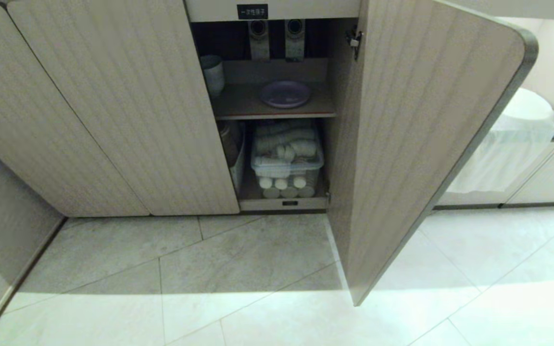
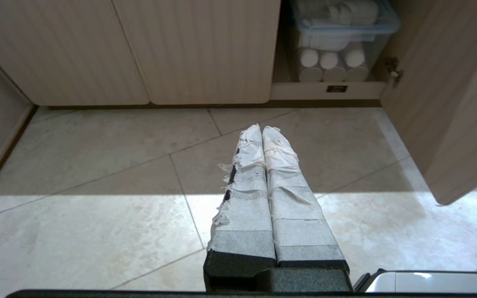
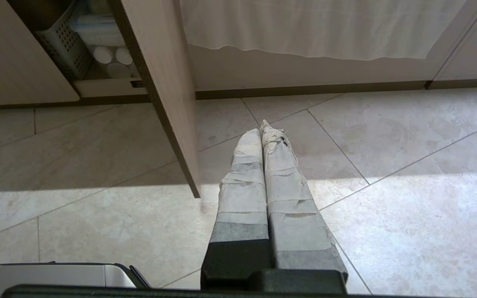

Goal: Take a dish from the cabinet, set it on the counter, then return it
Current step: Close the cabinet door

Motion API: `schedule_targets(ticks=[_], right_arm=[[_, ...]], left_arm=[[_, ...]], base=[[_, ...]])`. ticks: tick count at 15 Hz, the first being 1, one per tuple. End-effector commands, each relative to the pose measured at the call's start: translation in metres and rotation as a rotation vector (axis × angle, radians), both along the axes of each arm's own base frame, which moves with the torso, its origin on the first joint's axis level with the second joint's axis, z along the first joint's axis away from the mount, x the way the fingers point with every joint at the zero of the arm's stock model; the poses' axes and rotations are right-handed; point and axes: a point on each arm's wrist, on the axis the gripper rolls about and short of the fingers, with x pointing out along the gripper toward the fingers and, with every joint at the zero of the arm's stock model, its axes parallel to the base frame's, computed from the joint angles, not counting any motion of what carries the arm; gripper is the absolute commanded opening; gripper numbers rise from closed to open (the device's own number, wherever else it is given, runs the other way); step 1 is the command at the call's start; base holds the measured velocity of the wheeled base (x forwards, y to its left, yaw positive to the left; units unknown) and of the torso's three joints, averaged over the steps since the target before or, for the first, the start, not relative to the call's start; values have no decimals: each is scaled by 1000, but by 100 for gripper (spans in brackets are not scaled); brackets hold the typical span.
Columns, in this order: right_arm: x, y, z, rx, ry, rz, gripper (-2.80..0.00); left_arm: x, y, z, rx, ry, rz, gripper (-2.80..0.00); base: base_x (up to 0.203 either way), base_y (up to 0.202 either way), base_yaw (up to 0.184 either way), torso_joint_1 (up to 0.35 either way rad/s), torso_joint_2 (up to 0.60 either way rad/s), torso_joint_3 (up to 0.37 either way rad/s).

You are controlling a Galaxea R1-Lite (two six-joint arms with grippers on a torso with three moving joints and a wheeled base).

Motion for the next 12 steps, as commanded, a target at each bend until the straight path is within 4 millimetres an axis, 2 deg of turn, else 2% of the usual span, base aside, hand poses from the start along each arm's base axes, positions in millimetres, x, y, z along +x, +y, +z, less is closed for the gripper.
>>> schedule_targets(ticks=[1,12], right_arm=[[0,0,0,0,2,0,-280],[0,0,0,0,2,0,-280]], left_arm=[[0,0,0,-1,-1,0,-280],[0,0,0,-1,-1,0,-280]], base=[[0,0,0,0,0,0],[0,0,0,0,0,0]])
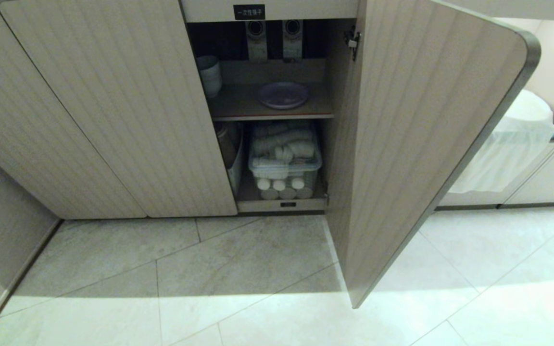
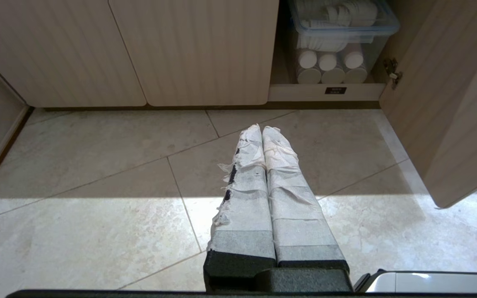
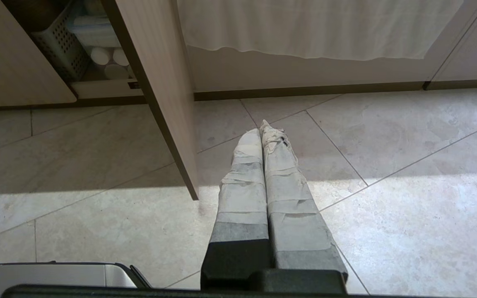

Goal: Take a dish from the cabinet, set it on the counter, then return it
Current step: Close the cabinet door

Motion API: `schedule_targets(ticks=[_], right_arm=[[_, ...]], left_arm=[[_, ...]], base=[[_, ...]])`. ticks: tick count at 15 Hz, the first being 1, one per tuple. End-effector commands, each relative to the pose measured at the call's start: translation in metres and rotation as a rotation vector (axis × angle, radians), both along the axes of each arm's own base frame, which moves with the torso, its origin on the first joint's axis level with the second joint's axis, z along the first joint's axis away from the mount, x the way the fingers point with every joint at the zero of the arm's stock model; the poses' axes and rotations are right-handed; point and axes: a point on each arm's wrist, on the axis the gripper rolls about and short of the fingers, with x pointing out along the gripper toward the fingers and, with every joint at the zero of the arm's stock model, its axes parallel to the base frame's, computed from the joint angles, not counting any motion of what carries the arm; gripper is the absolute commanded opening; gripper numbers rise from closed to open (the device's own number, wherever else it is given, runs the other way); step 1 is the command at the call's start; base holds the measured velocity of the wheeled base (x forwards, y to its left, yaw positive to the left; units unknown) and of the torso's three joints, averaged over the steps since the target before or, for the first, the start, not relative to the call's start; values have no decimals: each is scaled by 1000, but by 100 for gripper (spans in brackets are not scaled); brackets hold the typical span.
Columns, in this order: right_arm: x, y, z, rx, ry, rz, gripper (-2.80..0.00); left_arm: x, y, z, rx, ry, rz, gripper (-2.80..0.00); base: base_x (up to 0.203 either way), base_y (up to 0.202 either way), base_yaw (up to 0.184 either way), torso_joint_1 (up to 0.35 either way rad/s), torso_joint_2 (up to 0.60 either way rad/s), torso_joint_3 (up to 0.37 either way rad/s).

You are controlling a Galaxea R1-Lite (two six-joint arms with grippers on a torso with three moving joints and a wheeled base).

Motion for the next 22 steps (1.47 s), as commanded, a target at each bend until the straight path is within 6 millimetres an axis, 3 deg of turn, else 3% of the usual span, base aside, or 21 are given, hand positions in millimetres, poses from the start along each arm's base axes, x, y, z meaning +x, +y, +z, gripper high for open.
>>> schedule_targets(ticks=[1,10,13,17,22], right_arm=[[0,0,0,0,-1,0,-280],[3,0,1,-18,39,-4,-280],[17,0,23,-19,102,22,-280],[55,1,61,6,182,55,-280],[127,3,109,62,201,64,-280]], left_arm=[[0,0,0,-1,-1,0,-280],[0,0,0,-1,-1,0,-280],[0,0,0,-1,-1,0,-280],[0,0,0,-1,-1,0,-280],[0,0,0,-1,-1,0,-280]], base=[[0,0,0,0,0,0],[0,0,0,0,0,0],[0,0,0,0,0,0],[0,0,0,0,0,0],[0,0,0,0,0,0]])
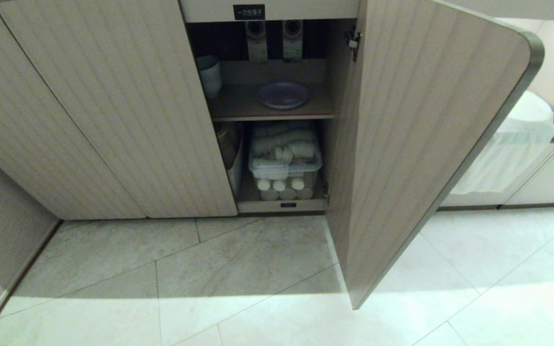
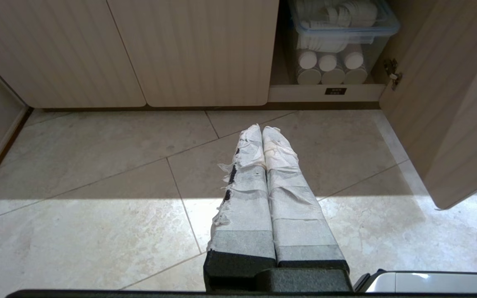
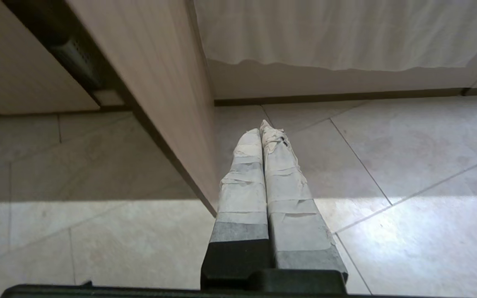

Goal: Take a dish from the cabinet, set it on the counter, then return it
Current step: Close the cabinet door

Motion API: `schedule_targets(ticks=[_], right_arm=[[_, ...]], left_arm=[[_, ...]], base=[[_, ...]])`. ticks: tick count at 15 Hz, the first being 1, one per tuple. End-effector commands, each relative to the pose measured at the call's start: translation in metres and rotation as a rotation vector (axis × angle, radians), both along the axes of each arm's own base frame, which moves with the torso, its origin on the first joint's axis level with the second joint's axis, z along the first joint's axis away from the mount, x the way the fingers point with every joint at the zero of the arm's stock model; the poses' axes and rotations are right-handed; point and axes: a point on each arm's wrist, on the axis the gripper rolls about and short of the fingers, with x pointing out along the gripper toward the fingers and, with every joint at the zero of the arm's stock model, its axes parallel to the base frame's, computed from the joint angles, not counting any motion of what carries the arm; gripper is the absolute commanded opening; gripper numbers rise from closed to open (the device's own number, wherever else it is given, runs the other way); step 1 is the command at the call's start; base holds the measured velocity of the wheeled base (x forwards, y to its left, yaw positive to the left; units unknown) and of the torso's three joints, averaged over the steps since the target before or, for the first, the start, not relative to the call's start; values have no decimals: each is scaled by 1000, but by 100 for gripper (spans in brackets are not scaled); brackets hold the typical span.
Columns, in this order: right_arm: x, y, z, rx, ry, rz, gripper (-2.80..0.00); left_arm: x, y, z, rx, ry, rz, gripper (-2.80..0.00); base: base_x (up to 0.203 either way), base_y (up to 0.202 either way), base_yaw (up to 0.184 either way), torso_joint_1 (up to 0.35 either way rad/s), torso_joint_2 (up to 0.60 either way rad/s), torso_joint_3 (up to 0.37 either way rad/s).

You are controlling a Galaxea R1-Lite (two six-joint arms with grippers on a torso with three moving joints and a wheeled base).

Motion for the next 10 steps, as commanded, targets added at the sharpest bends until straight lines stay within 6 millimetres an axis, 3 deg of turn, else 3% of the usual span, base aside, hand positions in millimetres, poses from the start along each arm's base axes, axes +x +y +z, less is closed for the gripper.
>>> schedule_targets(ticks=[1,6,10], right_arm=[[52,0,12,18,102,-6,-280],[129,1,44,88,42,35,-280],[158,1,54,164,0,153,-280]], left_arm=[[0,0,0,-1,-1,0,-280],[0,0,0,-1,-1,0,-280],[0,0,0,-1,-1,0,-280]], base=[[0,0,0,0,0,0],[0,0,0,0,0,0],[0,0,0,0,0,0]])
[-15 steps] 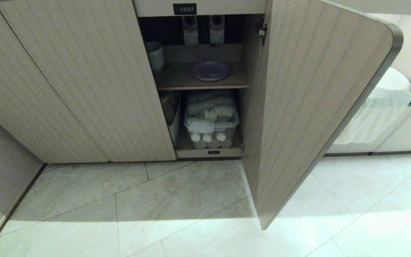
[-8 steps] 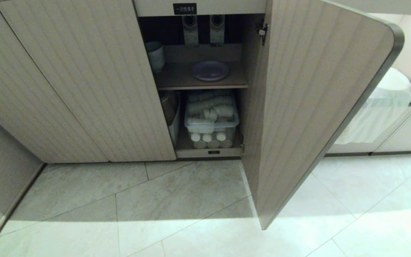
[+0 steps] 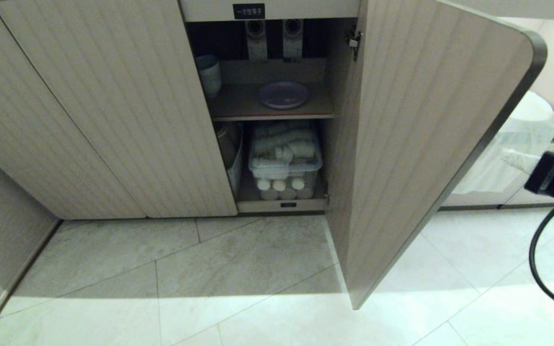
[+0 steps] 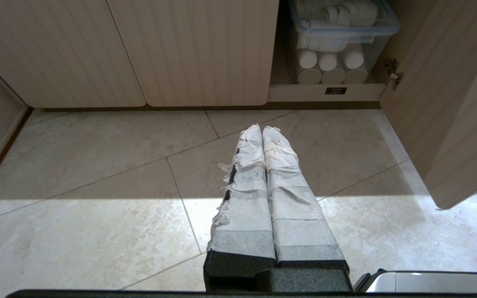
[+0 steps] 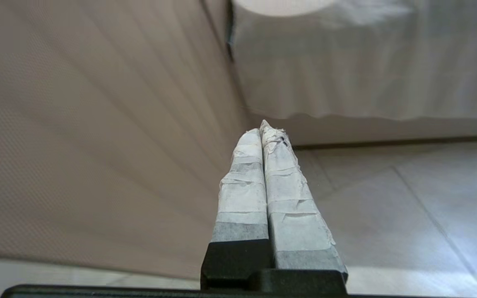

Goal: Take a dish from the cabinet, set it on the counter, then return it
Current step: Close the cabinet door

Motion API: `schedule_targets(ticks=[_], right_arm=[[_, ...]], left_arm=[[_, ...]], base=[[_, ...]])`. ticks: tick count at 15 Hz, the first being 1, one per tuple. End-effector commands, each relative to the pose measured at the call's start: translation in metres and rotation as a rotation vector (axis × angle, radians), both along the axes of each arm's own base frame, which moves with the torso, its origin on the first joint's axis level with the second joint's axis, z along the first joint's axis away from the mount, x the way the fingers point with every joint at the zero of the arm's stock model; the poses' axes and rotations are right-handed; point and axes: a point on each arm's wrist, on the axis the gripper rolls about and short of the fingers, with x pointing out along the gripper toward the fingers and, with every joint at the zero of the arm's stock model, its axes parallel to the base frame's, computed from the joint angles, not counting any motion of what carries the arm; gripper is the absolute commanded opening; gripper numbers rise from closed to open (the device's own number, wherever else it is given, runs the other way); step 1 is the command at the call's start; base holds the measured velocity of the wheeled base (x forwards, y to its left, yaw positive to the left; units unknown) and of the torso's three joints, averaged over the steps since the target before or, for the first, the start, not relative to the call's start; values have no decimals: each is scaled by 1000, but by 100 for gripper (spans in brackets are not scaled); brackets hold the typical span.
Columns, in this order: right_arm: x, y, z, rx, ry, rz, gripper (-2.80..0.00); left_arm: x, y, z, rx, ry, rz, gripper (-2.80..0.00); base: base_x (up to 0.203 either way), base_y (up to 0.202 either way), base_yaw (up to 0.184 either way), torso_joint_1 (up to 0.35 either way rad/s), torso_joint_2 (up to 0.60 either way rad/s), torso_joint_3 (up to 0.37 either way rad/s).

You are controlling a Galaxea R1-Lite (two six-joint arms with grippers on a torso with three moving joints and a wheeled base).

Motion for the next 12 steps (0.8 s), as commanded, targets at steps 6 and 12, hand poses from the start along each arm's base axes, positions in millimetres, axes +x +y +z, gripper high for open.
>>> schedule_targets(ticks=[6,12], right_arm=[[17,1,0,139,20,239,-280],[32,5,3,207,4,397,-280]], left_arm=[[0,0,0,-1,-1,0,-280],[0,0,0,-1,-1,0,-280]], base=[[0,0,0,0,0,0],[0,0,0,0,0,0]])
